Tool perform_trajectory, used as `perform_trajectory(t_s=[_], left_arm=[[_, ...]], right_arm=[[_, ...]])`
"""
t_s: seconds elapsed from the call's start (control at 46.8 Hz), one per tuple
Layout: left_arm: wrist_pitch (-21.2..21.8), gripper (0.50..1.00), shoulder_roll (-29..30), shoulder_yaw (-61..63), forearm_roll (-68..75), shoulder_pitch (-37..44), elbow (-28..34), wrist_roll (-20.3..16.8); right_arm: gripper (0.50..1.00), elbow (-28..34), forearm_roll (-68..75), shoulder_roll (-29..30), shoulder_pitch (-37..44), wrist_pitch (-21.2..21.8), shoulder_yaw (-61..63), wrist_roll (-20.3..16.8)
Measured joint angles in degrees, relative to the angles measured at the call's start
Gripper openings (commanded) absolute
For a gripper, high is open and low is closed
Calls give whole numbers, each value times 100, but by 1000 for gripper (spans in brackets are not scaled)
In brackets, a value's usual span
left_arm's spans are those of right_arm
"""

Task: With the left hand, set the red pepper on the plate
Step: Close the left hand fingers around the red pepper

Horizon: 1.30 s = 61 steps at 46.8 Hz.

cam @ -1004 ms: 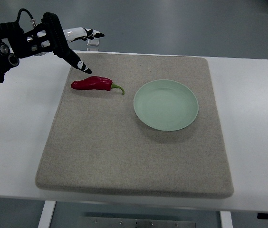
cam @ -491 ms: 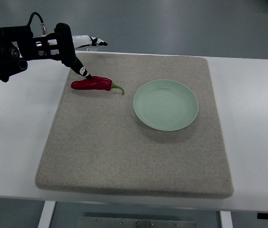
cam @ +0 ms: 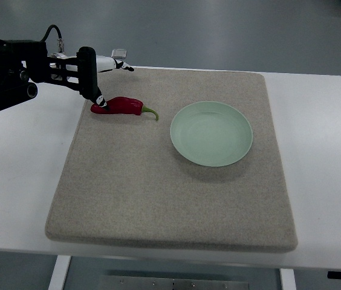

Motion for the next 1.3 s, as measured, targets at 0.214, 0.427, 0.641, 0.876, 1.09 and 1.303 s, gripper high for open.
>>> perform_trajectory(t_s=[0.214, 0.427, 0.641, 0.876, 1.09, 1.303], left_arm=[[7, 996, -19, 4, 76, 43, 42, 3], [66, 990, -37, -5, 77, 84, 43, 44], [126, 988, -190, -8, 61, 184, 122, 45], [142, 984, -343, -23, 52, 195, 234, 45], [180, 981, -558, -30, 52, 379, 467, 45], [301, 977, -728, -25, 62, 492, 681, 45]], right_arm=[[932, 2, 0, 0, 0, 0, 0, 0], [932, 0, 0, 0, 0, 0, 0, 0], [932, 3, 0, 0, 0, 0, 0, 2], [932, 1, 0, 0, 1, 0, 0, 2], [932, 0, -1, 0, 2, 0, 0, 1], [932, -1, -1, 0, 0, 0, 0, 0]])
